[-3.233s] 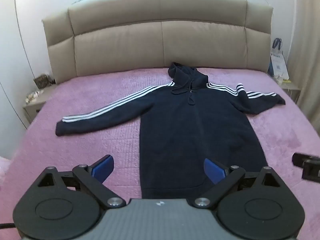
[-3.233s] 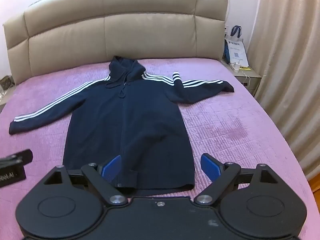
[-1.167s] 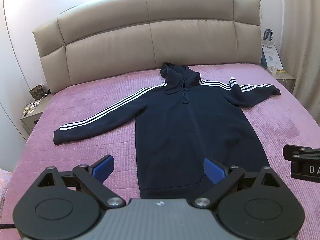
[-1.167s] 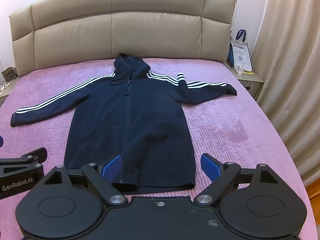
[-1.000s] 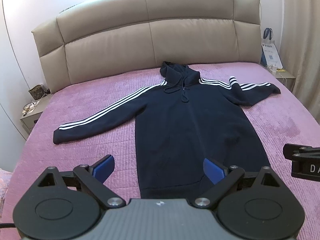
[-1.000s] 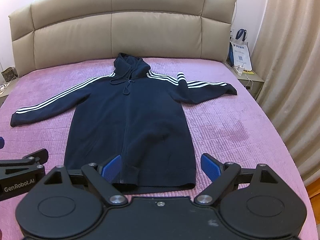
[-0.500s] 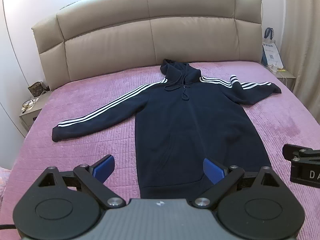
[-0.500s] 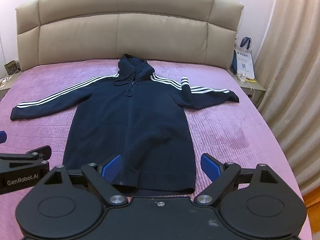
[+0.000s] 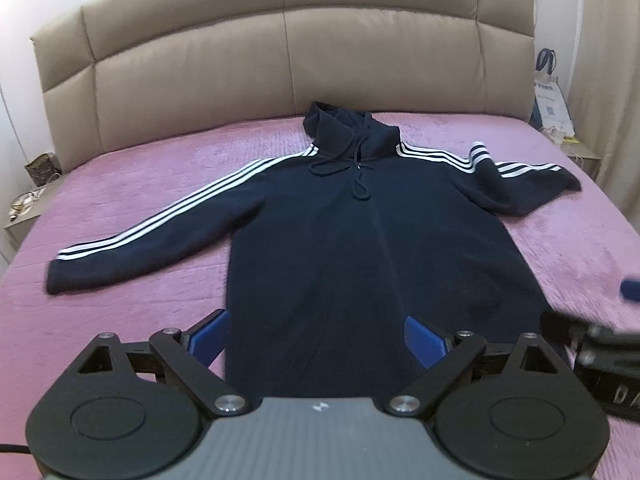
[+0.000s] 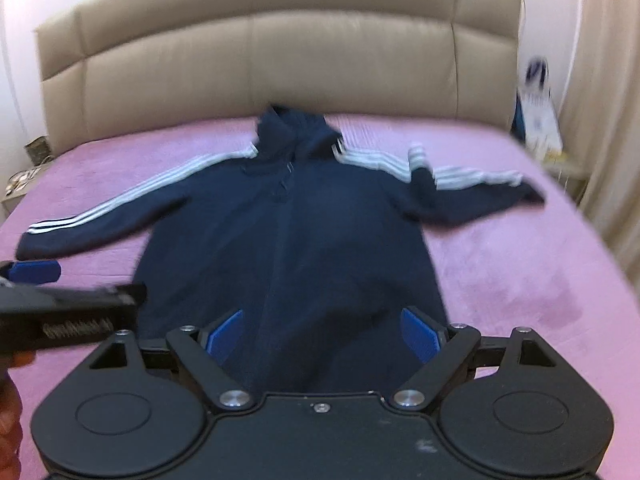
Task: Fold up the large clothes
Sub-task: 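Grasp the striped sleeve cuff with the right tool and lift it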
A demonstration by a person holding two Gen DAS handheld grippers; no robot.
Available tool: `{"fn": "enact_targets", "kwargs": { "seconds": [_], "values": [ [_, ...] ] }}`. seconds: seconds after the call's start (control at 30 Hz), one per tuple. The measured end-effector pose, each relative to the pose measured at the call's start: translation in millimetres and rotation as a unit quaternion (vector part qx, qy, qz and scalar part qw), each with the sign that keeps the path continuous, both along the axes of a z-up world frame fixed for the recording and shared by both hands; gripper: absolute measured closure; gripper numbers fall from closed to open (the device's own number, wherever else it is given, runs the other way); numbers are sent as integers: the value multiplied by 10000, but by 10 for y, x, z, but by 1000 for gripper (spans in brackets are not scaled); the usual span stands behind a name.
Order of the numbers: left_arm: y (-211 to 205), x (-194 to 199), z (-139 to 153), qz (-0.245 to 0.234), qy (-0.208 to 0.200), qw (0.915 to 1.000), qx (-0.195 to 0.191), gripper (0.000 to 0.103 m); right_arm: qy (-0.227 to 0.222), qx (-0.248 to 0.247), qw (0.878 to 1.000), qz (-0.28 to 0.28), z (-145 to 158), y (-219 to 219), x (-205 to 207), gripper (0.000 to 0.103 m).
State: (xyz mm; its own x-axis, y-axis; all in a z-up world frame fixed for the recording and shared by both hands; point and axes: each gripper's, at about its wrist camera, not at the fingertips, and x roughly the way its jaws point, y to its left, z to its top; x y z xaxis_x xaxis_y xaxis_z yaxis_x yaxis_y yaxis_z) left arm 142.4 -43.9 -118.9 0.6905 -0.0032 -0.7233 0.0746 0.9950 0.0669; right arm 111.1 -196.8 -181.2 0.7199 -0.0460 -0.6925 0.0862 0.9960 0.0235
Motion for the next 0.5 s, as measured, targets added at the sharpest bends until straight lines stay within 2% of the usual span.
{"fn": "enact_targets", "kwargs": {
  "seconds": [0.07, 0.17, 0.27, 0.43, 0.5],
  "values": [
    [-67, 284, -236, 2, -51, 9998, -196, 10, -49, 7, 9999, -121, -198, -247, 278, 6],
    [-189, 769, -510, 34, -215, 9983, -541, 10, -208, 189, 9988, -401, -409, -768, 739, 16],
    [-359, 1270, -721, 130, -418, 9964, -727, 10, -536, 540, 9939, -793, -569, -1405, 1201, 17],
    [-630, 1945, -1018, 360, -488, 9935, -959, 10, -1242, 561, 9809, -1385, -651, -2492, 1955, 16],
    [-691, 2071, -1106, 421, -460, 9924, -1057, 10, -1291, 575, 9752, -1706, -664, -2950, 2289, 16]
  ]
}}
